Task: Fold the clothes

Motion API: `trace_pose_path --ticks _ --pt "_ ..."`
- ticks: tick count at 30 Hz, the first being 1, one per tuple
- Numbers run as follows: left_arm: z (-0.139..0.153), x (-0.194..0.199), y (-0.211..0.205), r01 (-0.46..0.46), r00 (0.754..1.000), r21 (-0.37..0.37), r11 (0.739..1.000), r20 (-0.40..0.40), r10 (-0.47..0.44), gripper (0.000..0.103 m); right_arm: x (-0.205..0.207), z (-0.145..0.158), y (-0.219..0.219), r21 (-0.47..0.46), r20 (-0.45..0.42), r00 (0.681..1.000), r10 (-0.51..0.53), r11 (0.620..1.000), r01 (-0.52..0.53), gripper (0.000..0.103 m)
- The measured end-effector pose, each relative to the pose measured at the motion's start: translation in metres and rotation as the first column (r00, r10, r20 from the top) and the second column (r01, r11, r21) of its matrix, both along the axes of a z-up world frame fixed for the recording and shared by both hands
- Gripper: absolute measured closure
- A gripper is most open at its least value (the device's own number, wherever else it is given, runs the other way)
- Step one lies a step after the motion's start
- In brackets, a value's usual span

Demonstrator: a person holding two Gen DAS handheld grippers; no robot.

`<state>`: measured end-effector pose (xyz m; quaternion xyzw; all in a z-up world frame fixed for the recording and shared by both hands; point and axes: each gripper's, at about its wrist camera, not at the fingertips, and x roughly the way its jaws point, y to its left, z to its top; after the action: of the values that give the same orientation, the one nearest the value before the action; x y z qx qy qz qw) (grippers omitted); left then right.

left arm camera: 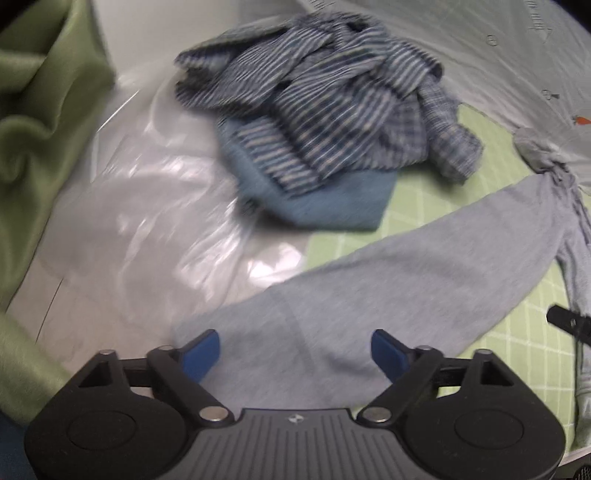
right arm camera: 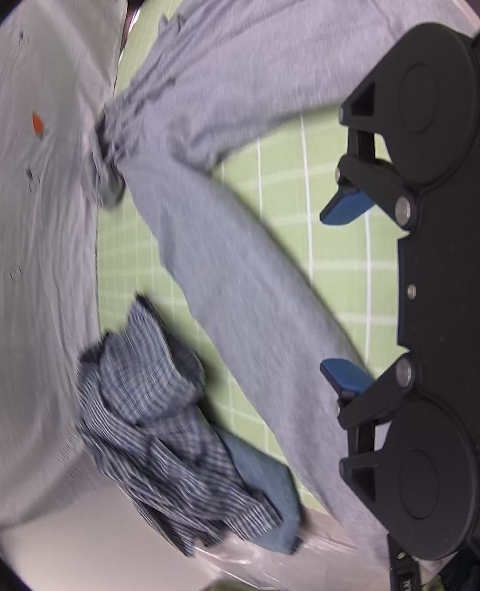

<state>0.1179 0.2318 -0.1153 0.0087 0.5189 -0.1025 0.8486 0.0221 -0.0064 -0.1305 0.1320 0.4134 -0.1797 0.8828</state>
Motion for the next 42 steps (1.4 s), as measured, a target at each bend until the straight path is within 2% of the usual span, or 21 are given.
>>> trace_pose_path --ticks 2,7,10,15,19,21,24,25,26,27,28,30,33,36,37,39,41,42 --pt "0.006 0.005 -0.024 0.051 0.998 0.005 0.999 0.021 -0.051 0.011 -0.014 0.003 -0.018 -0.013 0.012 0.999 -0.042 0.999 0.042 0.002" --pt "0.02 -0.003 -0.089 0.119 0.989 0.018 0.993 0.087 -0.12 0.008 -0.048 0.004 -0.076 -0.07 0.017 0.992 -0.124 0.99 0.125 0.0" --pt "0.021 -0.021 -0.128 0.1 0.99 0.01 0.995 0.097 -0.101 0.007 -0.072 0.001 -0.128 -0.091 0.014 0.986 -0.163 0.982 0.164 0.0" --pt "0.018 -0.064 -0.189 0.033 0.995 0.003 0.999 0.089 -0.034 0.007 -0.122 -0.003 -0.235 -0.181 -0.021 0.97 -0.241 0.955 0.233 0.0" --pt "0.013 -0.101 -0.235 -0.011 0.996 -0.003 1.0 0.086 0.011 0.006 -0.163 -0.018 -0.321 -0.224 -0.084 0.949 -0.304 0.934 0.279 0.0" --pt "0.011 -0.116 -0.254 -0.05 0.997 -0.009 0.999 0.058 0.05 0.006 -0.181 -0.027 -0.356 -0.23 -0.121 0.937 -0.327 0.928 0.294 0.002" --pt "0.011 -0.136 -0.276 -0.079 0.997 -0.027 0.997 0.014 0.079 0.006 -0.208 -0.034 -0.388 -0.104 -0.126 0.94 -0.316 0.947 0.305 0.03" --pt "0.011 -0.141 -0.283 -0.072 0.997 -0.028 0.997 0.005 0.072 0.006 -0.216 -0.035 -0.39 -0.058 -0.106 0.948 -0.299 0.954 0.294 0.054" --pt "0.011 -0.145 -0.29 -0.065 0.998 -0.028 0.997 -0.003 0.065 0.006 -0.222 -0.035 -0.392 -0.014 -0.084 0.956 -0.282 0.959 0.282 0.071" --pt "0.012 -0.148 -0.296 -0.06 0.998 -0.02 0.998 -0.003 0.06 0.006 -0.229 -0.035 -0.394 0.03 -0.06 0.962 -0.265 0.963 0.267 0.075" --pt "0.012 -0.151 -0.302 -0.055 0.998 -0.012 0.998 -0.003 0.055 0.006 -0.237 -0.033 -0.396 0.069 -0.031 0.966 -0.257 0.964 0.258 0.086" --pt "0.016 -0.154 -0.31 -0.06 0.998 -0.003 0.998 0.008 0.06 0.006 -0.251 -0.031 -0.4 0.138 0.013 0.967 -0.256 0.958 0.252 0.09" --pt "0.02 -0.154 -0.314 -0.068 0.997 -0.007 0.998 0.024 0.068 0.006 -0.27 -0.03 -0.408 0.227 0.045 0.959 -0.28 0.937 0.263 0.09" --pt "0.024 -0.155 -0.315 -0.07 0.996 0.003 0.998 0.046 0.07 0.006 -0.268 -0.036 -0.404 0.184 0.01 0.967 -0.253 0.951 0.247 0.088" --pt "0.025 -0.154 -0.314 -0.074 0.996 0.012 0.997 0.056 0.074 0.006 -0.267 -0.035 -0.403 0.176 0.005 0.967 -0.253 0.953 0.248 0.085" --pt "0.026 -0.151 -0.308 -0.097 0.993 0.012 0.995 0.061 0.097 0.006 -0.258 -0.03 -0.4 0.104 -0.014 0.972 -0.233 0.967 0.234 0.072" --pt "0.027 -0.15 -0.3 -0.129 0.99 0.006 0.992 0.062 0.129 0.006 -0.25 -0.024 -0.396 0.026 -0.029 0.977 -0.211 0.977 0.212 0.047" --pt "0.027 -0.149 -0.294 -0.149 0.987 0.002 0.989 0.061 0.149 0.006 -0.247 -0.021 -0.393 -0.015 -0.032 0.98 -0.198 0.98 0.198 0.042"
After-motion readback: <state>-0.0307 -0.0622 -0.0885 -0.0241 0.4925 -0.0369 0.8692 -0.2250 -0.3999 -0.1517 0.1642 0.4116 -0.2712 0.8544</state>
